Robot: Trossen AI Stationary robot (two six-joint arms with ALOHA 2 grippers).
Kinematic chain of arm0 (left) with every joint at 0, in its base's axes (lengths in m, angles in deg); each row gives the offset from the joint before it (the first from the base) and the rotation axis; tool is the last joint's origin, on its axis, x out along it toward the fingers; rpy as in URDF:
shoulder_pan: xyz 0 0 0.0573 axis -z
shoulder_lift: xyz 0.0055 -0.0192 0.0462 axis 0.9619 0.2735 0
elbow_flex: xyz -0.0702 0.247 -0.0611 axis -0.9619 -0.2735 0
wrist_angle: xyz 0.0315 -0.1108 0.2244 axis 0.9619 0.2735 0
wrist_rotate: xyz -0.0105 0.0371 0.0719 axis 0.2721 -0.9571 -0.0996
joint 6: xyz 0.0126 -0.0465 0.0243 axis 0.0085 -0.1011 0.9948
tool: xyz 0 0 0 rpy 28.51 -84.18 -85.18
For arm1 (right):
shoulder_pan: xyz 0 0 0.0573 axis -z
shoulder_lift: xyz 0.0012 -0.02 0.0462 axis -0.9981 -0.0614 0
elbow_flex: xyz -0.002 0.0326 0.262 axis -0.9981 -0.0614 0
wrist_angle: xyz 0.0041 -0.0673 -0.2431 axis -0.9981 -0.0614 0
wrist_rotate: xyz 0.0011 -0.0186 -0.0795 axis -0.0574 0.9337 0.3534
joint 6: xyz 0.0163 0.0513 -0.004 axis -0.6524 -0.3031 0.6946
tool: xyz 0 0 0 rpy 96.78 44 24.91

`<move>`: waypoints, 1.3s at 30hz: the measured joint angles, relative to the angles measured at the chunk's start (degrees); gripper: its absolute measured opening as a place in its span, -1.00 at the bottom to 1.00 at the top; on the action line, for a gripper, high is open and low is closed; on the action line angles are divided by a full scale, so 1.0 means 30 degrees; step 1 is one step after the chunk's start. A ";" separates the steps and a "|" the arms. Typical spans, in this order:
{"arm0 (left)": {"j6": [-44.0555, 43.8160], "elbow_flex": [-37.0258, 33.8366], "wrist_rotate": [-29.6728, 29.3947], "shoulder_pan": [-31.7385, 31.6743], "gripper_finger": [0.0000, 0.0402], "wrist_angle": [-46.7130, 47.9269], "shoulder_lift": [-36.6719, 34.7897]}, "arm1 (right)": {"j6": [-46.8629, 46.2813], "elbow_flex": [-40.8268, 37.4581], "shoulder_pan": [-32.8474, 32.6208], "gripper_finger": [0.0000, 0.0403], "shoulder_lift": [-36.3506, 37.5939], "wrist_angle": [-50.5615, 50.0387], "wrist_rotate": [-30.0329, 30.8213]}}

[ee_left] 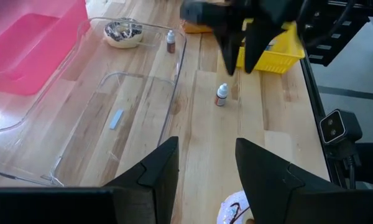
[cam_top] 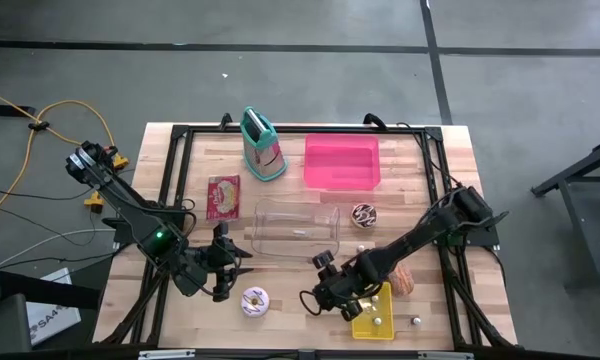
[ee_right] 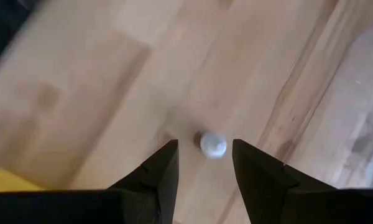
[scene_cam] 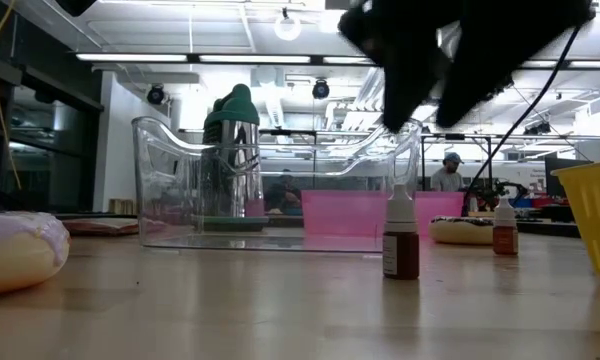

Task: Pick & Place Food Item
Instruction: Put the bottom orange food coloring bottle into the yellow bin

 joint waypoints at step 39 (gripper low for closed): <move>-0.0004 -0.0015 0.0000 0.0000 -0.24 -0.0699 0.0000 | 0.2686 0.2175 0.0576 -0.31 -0.2587 -0.1804 -0.0028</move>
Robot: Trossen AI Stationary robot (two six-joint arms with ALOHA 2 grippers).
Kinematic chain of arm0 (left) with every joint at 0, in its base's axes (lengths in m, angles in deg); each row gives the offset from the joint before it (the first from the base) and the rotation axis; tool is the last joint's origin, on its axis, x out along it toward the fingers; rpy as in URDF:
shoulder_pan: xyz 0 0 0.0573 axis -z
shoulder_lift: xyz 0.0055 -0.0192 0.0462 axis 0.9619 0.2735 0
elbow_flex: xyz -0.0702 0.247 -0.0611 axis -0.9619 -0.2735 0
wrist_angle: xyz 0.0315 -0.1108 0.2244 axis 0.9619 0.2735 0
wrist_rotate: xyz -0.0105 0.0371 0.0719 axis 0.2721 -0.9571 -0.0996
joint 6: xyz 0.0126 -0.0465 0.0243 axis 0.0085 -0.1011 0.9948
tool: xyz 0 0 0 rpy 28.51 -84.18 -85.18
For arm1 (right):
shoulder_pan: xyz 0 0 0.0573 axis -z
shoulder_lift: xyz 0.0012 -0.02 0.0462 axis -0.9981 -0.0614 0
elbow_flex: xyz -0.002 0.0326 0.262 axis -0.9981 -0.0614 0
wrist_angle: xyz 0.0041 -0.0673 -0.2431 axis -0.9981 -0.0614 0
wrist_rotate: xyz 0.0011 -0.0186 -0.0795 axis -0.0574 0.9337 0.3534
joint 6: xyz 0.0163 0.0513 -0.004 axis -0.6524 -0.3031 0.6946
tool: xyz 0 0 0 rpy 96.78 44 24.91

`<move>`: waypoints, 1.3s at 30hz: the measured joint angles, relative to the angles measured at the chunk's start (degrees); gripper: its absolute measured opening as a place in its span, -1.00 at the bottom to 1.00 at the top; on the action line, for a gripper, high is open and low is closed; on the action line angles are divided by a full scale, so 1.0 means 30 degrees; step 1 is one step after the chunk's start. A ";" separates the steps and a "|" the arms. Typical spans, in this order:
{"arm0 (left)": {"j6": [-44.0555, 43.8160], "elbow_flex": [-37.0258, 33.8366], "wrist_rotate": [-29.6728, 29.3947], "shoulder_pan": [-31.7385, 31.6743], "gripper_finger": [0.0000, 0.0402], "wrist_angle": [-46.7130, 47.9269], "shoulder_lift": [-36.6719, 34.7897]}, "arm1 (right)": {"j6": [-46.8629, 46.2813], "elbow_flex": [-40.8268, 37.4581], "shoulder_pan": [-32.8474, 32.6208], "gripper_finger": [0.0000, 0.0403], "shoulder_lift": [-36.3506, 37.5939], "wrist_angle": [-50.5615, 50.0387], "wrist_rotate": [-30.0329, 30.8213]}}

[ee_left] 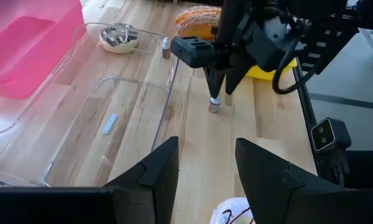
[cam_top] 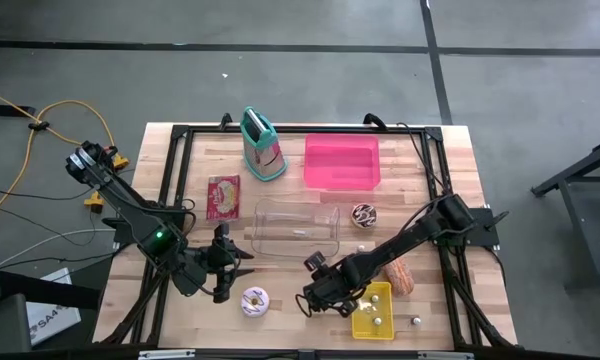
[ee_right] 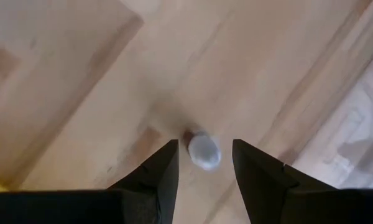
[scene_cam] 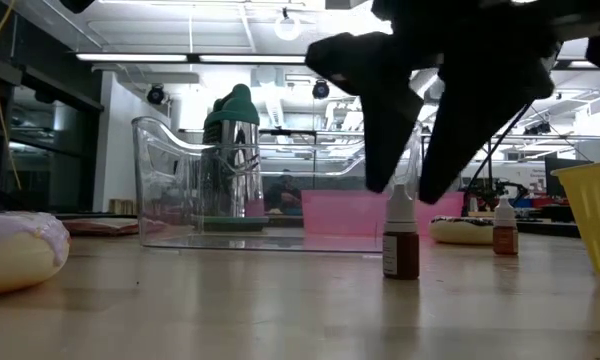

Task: Pick & Place Food Item
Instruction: Put the bottom orange food coloring bottle into the yellow bin

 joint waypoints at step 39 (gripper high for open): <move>-0.0003 0.0000 -0.0007 0.0000 -0.24 -0.0279 0.0000 | -0.1120 0.0023 0.0235 -0.41 -0.0376 -0.0217 -0.0275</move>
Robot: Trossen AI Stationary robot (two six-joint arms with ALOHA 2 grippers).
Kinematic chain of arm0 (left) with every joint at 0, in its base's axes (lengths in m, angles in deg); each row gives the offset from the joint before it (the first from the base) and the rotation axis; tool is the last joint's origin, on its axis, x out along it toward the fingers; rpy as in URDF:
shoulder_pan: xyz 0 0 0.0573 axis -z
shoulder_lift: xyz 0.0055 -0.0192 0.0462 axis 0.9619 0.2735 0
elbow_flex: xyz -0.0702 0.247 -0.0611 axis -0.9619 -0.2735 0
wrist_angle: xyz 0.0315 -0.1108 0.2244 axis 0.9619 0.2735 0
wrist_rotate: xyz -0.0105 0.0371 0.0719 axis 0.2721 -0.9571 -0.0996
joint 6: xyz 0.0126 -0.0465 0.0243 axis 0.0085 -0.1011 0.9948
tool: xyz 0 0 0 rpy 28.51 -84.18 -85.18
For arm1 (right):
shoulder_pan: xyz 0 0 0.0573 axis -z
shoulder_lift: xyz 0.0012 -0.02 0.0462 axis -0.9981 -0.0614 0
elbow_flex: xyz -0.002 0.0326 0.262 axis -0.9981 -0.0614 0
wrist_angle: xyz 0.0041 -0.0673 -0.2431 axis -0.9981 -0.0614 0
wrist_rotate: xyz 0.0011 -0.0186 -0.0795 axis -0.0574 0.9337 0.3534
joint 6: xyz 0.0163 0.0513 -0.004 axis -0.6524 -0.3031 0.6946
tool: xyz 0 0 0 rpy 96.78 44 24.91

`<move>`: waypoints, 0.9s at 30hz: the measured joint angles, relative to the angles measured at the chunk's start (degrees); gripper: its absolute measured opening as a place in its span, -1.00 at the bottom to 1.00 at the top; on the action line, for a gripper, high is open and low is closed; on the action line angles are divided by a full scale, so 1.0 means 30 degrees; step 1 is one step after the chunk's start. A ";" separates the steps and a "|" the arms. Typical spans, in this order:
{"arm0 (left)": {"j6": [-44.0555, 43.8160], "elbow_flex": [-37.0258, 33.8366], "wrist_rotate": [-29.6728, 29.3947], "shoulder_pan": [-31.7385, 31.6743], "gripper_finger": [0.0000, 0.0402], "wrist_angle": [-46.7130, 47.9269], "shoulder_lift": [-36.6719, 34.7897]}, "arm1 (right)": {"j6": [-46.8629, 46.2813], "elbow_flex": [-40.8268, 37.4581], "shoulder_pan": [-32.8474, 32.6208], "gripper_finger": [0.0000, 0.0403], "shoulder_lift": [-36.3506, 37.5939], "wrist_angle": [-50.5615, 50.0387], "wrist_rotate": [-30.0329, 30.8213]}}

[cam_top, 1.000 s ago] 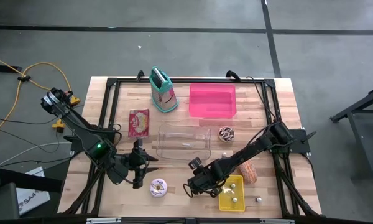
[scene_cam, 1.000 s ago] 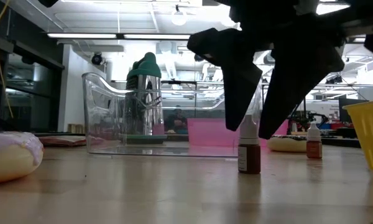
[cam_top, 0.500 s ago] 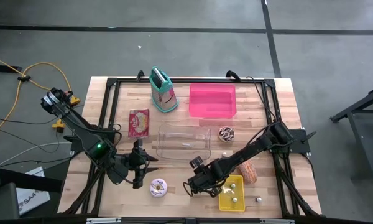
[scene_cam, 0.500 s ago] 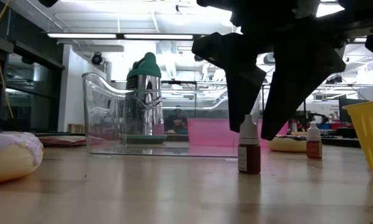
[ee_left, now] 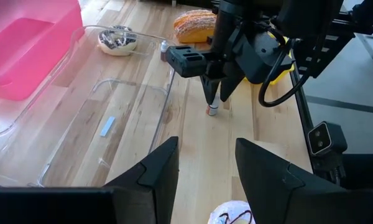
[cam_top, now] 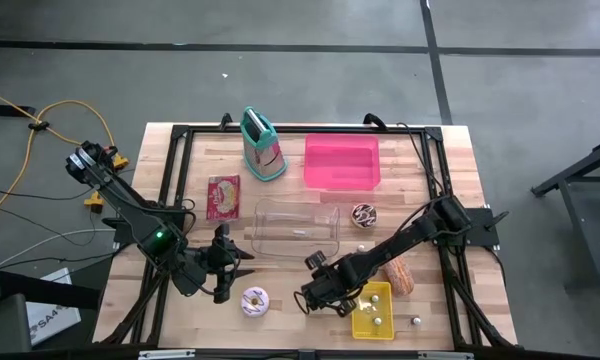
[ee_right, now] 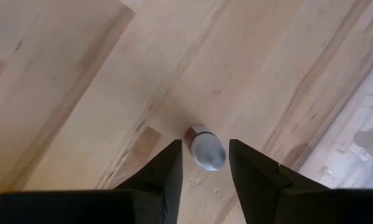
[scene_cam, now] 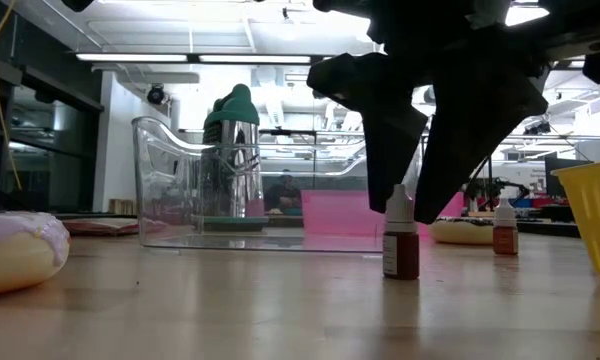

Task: Pick & Place Food Item
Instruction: Put the bottom orange food coloring bottle into the yellow bin

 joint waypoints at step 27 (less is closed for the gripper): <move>0.0006 0.0022 0.0007 0.0000 -0.24 0.0000 0.0000 | -0.0288 0.0018 0.0159 -0.75 0.0015 0.0015 -0.0630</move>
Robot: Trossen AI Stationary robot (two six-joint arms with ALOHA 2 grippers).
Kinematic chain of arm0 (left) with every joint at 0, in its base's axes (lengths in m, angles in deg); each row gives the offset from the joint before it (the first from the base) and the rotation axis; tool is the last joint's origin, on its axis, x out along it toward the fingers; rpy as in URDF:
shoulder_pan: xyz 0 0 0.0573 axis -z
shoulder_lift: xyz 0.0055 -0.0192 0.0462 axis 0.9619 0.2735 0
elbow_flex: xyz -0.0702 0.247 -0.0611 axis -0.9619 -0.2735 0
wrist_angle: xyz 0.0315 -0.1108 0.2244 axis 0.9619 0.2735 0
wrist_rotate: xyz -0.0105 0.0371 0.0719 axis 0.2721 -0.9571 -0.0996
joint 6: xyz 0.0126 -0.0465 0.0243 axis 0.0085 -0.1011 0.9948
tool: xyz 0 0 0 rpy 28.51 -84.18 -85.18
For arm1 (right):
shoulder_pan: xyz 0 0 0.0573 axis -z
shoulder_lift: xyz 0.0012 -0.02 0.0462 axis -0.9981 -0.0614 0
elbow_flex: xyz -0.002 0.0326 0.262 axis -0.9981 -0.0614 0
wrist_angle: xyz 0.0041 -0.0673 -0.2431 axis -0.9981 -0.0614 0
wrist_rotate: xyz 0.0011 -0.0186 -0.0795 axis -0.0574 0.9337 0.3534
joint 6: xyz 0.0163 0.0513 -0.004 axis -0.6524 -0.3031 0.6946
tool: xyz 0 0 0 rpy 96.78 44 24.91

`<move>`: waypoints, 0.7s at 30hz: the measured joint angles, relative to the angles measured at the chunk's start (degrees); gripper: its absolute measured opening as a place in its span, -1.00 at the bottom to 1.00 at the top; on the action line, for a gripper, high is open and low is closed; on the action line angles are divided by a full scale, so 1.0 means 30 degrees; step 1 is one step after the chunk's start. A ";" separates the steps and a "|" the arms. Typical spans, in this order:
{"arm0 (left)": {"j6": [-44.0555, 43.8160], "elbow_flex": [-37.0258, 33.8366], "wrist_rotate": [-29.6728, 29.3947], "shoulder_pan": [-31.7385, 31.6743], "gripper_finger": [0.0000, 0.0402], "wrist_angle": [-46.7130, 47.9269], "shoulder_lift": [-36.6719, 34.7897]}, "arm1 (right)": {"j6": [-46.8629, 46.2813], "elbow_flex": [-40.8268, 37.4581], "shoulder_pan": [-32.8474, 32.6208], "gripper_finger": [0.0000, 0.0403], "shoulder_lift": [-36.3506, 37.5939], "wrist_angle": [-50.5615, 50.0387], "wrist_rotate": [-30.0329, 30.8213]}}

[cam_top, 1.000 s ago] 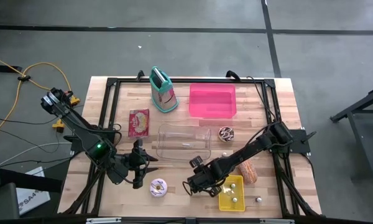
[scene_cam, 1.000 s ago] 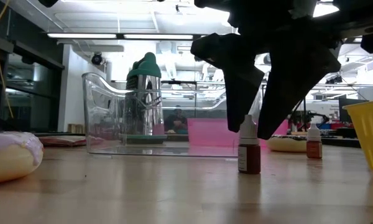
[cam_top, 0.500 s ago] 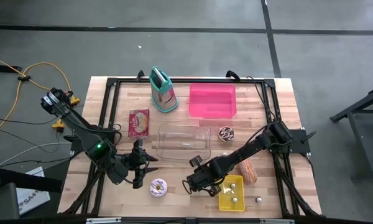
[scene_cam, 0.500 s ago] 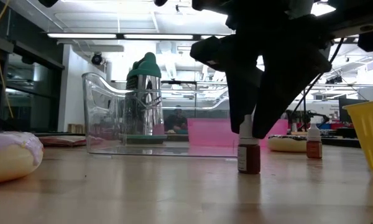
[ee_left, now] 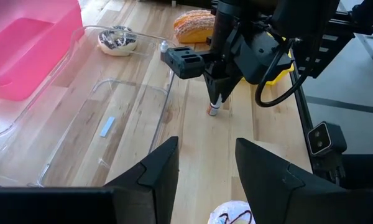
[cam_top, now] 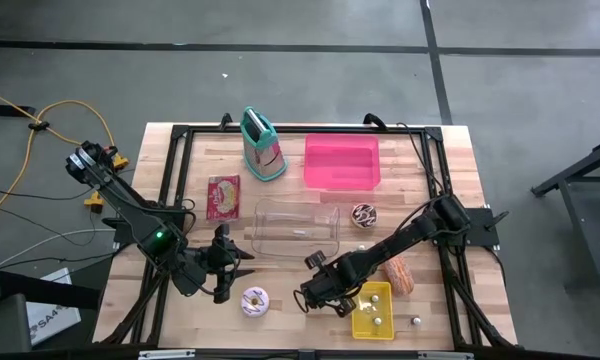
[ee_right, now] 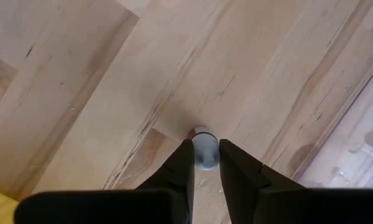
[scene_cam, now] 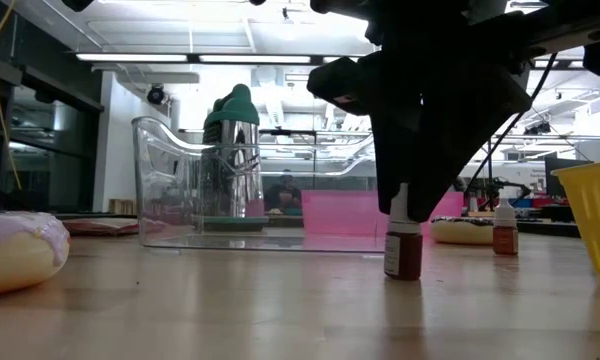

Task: Pick & Place Food Item
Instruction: Put the bottom orange food coloring bottle into the yellow bin

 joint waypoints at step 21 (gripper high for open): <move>-0.0007 0.0000 -0.0006 0.0000 -0.24 0.0000 -0.0001 | -0.1736 -0.0007 -0.0072 -0.76 0.3569 -0.1092 0.0654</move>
